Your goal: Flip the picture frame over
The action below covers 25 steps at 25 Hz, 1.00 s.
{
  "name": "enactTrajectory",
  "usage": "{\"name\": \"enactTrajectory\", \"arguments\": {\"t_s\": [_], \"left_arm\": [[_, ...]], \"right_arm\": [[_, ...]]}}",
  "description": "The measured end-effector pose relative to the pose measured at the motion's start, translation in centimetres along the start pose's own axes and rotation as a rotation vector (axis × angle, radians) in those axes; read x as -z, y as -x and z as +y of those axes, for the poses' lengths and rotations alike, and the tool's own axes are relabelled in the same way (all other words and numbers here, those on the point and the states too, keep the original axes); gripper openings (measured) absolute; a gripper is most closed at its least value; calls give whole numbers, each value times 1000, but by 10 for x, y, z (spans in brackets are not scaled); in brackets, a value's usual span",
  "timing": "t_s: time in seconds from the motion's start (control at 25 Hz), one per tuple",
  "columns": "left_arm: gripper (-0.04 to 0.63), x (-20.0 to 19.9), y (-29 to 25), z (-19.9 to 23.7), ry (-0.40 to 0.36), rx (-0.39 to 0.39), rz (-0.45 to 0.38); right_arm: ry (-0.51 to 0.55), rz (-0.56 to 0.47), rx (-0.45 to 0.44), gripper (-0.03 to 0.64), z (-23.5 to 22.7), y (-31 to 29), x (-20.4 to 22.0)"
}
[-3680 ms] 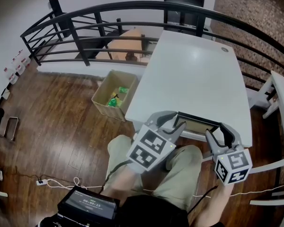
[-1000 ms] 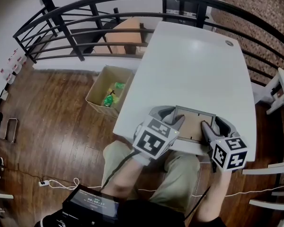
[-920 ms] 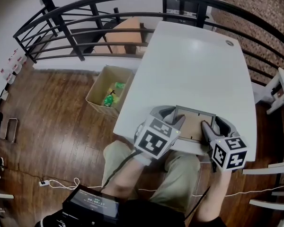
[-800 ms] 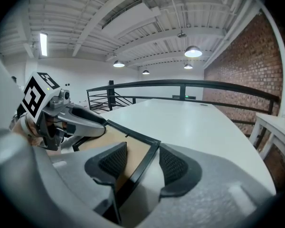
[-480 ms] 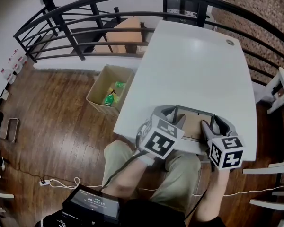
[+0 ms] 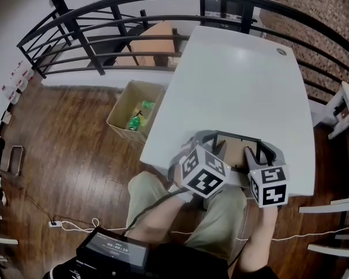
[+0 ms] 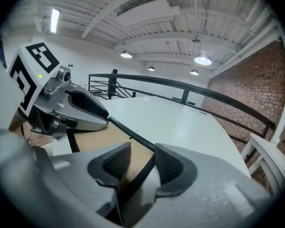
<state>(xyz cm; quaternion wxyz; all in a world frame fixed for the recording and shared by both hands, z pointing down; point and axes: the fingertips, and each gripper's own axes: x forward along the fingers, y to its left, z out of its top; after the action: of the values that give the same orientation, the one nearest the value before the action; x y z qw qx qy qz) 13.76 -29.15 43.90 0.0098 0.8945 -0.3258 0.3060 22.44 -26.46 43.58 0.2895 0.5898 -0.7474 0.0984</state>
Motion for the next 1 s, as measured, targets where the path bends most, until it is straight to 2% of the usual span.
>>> {"name": "enactTrajectory", "arguments": {"t_s": [0.24, 0.32, 0.4, 0.44, 0.6, 0.68, 0.8, 0.88, 1.0], "left_arm": [[71, -3, 4, 3, 6, -16, -34], [65, -6, 10, 6, 25, -41, -76], [18, -9, 16, 12, 65, -68, -132], [18, -11, 20, 14, 87, -77, -159], [18, -15, 32, 18, 134, -82, -248], [17, -17, 39, 11, 87, -90, -293], [17, -25, 48, 2, 8, -109, -379], [17, -21, 53, -6, -24, -112, -387], [17, -8, 69, -28, -59, -99, -378]], "right_arm": [[-8, -27, 9, 139, -1, 2, -2], [-45, -82, 43, 82, -8, 10, -5], [-97, -152, 84, 12, -17, 20, -7], [-121, -184, 96, -6, -20, 24, -8], [-191, -314, 105, -6, -25, 39, -13], [-163, -369, 109, -6, -22, 46, -16], [-20, -373, 126, -7, -7, 48, -20], [47, -382, 124, -6, 10, 53, -17], [25, -443, 94, -6, 37, 76, -9]]}}
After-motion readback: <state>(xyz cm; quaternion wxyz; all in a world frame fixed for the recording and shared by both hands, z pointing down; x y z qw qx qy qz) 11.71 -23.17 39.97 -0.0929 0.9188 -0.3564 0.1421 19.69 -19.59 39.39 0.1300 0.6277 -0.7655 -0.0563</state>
